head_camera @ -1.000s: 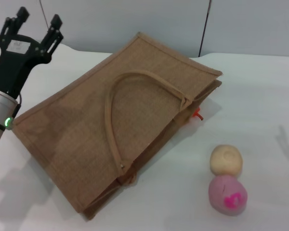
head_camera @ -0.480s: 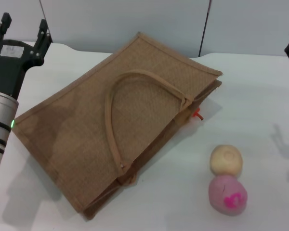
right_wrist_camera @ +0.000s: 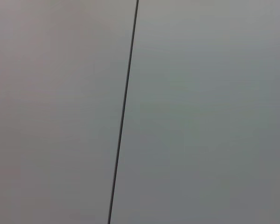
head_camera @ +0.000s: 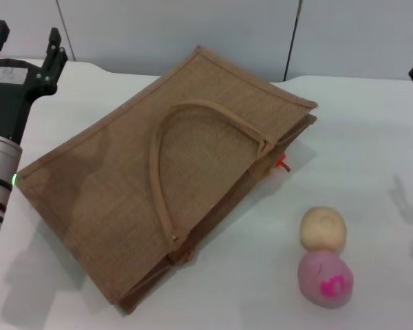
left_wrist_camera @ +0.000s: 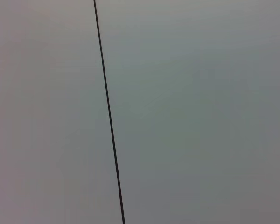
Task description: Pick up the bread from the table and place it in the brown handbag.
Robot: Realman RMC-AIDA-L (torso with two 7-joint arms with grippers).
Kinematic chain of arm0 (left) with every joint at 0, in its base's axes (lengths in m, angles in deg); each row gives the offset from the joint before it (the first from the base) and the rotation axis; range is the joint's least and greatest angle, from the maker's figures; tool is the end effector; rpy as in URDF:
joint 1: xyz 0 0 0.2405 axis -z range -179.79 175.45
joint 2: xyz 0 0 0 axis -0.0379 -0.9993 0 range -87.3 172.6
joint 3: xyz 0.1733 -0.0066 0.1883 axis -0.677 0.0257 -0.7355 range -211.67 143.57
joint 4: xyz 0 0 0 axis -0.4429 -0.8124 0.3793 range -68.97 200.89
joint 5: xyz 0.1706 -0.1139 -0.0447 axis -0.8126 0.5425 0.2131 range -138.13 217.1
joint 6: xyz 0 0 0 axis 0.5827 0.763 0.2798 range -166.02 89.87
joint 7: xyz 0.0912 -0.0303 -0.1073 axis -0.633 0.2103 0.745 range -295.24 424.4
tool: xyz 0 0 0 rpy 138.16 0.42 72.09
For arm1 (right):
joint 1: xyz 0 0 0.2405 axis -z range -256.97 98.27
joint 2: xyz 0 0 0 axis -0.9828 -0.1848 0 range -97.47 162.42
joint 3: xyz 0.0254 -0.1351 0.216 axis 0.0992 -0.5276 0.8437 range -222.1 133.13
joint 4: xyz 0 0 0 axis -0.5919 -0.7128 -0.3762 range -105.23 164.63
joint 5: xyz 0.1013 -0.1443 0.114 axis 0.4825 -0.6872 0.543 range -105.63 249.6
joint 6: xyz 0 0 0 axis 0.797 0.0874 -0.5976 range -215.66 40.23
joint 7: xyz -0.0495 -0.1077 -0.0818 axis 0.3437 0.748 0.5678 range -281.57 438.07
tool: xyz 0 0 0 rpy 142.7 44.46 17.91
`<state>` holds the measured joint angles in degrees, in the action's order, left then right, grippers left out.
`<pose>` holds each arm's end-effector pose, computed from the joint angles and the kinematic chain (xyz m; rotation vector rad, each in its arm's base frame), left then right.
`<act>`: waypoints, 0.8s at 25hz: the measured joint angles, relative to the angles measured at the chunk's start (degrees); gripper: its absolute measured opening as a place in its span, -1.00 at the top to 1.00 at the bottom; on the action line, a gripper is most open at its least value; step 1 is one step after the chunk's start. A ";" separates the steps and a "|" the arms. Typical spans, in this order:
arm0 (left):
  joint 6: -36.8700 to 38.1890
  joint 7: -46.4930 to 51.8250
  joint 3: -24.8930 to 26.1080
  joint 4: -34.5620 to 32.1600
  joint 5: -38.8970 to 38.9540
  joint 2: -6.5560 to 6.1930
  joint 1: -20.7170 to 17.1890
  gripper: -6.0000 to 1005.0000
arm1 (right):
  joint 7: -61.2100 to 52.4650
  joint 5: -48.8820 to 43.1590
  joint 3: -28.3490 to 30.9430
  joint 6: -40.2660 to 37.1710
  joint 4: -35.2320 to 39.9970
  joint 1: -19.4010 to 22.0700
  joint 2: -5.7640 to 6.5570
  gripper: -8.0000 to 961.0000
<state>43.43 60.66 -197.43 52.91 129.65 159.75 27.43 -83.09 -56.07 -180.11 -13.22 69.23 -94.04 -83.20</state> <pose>-0.2943 0.3412 0.0133 -1.4257 -0.2946 -0.7752 0.2482 0.3078 -0.0053 -1.4632 0.1929 0.8344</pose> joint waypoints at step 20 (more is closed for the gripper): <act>1.99 1.52 -0.32 -0.05 -0.12 -0.06 -0.33 -0.57 | -0.03 2.08 -0.42 0.39 -0.60 -0.05 -0.08 -0.83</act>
<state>45.43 62.18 -197.75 52.86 129.53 159.69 27.10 -83.12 -53.99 -180.53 -12.83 68.63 -94.09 -83.27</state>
